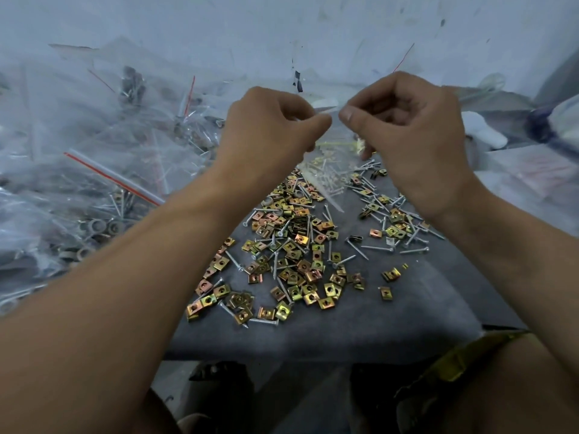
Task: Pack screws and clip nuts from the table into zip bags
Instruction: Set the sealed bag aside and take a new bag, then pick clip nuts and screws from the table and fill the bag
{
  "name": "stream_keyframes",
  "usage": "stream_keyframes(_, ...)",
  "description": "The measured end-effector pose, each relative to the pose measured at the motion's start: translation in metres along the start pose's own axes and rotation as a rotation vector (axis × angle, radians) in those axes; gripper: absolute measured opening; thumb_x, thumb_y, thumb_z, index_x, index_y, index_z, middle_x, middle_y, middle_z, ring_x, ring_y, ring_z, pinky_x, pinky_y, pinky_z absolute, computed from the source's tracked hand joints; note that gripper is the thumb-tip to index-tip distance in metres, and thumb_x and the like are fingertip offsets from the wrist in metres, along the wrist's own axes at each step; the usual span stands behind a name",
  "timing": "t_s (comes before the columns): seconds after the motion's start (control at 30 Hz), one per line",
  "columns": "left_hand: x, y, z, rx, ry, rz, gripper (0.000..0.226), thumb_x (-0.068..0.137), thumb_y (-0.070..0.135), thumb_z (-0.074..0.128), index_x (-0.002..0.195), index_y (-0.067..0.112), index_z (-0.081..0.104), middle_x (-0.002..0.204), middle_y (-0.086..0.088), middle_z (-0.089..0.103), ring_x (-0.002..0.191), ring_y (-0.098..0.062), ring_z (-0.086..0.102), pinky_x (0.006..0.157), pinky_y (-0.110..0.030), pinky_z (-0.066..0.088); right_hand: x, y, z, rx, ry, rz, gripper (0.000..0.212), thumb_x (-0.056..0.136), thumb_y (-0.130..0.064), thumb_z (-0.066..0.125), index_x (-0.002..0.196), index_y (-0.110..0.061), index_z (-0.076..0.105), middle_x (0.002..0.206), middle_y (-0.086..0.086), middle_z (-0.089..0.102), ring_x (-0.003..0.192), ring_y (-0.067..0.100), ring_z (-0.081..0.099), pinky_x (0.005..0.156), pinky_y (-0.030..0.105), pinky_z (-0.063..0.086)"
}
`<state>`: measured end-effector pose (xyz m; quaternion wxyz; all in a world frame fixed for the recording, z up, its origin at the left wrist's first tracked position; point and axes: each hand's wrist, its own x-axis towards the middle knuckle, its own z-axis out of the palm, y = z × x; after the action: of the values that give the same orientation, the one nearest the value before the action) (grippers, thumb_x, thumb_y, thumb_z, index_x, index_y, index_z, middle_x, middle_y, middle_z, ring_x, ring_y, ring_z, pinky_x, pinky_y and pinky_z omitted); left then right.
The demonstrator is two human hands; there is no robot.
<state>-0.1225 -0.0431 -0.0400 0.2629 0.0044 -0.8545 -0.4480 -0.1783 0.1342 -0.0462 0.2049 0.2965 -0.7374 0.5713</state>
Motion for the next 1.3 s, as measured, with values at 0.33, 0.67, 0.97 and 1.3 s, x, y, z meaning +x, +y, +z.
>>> stream_keyframes(0.33, 0.001, 0.004, 0.001, 0.237, 0.258, 0.051, 0.02, 0.096, 0.037, 0.063, 0.094, 0.029, 0.081, 0.077, 0.012, 0.076, 0.072, -0.011, 0.074, 0.071, -0.038, 0.062, -0.004, -0.013, 0.017, -0.364, -0.029, -0.006, 0.043, 0.073, -0.004, 0.069, 0.109, -0.025, 0.06, 0.117, 0.001, 0.055, 0.096, 0.005, 0.062, 0.073, 0.013, 0.048)
stream_keyframes(0.67, 0.001, 0.002, -0.002, 0.096, 0.139, 0.058, 0.012, 0.092, 0.022, 0.073, 0.093, 0.02, 0.084, 0.066, 0.015, 0.069, 0.06, -0.001, 0.066, 0.064, -0.027, 0.056, 0.003, -0.001, 0.021, -0.338, 0.103, -0.102, 0.022, 0.087, -0.023, 0.076, 0.103, -0.017, 0.063, 0.113, 0.004, 0.057, 0.091, 0.005, 0.064, 0.077, 0.023, 0.057)
stream_keyframes(0.97, 0.013, -0.02, -0.02, 0.002, 0.28, -0.122, 0.018, 0.092, 0.016, 0.07, 0.082, 0.006, 0.08, 0.063, -0.011, 0.07, 0.055, -0.014, 0.054, 0.06, -0.029, 0.046, 0.013, 0.05, -0.007, -0.619, -0.408, 0.024, 0.008, 0.093, -0.024, 0.074, 0.1, -0.022, 0.078, 0.094, -0.009, 0.069, 0.088, 0.011, 0.063, 0.087, 0.035, 0.051)
stream_keyframes(1.3, 0.014, -0.026, -0.022, -0.094, 0.283, -0.171, 0.021, 0.092, 0.014, 0.072, 0.072, 0.016, 0.077, 0.052, 0.001, 0.065, 0.049, -0.012, 0.066, 0.057, -0.024, 0.05, 0.011, 0.067, 0.012, -0.886, -0.543, 0.126, 0.01, 0.088, -0.028, 0.081, 0.095, -0.021, 0.08, 0.1, -0.001, 0.075, 0.097, 0.018, 0.066, 0.079, 0.028, 0.045)
